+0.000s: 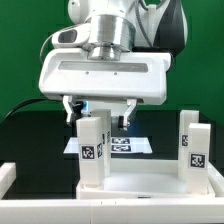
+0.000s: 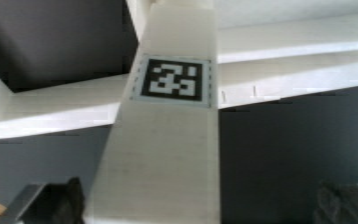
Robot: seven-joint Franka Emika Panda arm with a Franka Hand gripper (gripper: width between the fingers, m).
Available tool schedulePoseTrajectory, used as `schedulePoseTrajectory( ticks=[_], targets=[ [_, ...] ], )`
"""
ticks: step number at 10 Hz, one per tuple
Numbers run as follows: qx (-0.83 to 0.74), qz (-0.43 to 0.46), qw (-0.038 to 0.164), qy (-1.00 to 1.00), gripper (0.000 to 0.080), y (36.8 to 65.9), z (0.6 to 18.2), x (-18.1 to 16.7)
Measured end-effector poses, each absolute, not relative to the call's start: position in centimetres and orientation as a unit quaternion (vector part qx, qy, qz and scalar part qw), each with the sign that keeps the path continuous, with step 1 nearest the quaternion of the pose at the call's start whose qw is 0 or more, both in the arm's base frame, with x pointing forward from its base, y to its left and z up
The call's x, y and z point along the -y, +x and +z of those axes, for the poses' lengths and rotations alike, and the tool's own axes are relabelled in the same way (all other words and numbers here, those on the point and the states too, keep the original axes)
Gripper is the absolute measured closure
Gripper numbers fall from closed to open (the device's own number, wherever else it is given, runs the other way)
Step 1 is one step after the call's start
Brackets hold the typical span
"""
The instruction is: Assemble desk
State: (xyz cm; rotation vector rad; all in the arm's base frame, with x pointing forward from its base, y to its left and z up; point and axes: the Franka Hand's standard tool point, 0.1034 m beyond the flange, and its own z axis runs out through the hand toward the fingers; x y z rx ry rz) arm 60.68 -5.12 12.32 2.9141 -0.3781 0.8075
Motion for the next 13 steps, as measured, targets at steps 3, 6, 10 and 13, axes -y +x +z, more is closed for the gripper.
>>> schedulePoseTrajectory(
  ticks=[3,6,10,13],
  targets=[
    [0.128,0.224,0.035,0.965,0.0151,60.2,13.1,6.5],
    [0.142,0.145,0.006,0.979,0.0151,60.5,13.7,7.0],
    [0.15,0.009,-0.032,0.988,0.0151,61.8,14.4,6.7],
    [0.148,0.021,-0.023,0.988,0.0151,61.8,12.8,6.3]
  ],
)
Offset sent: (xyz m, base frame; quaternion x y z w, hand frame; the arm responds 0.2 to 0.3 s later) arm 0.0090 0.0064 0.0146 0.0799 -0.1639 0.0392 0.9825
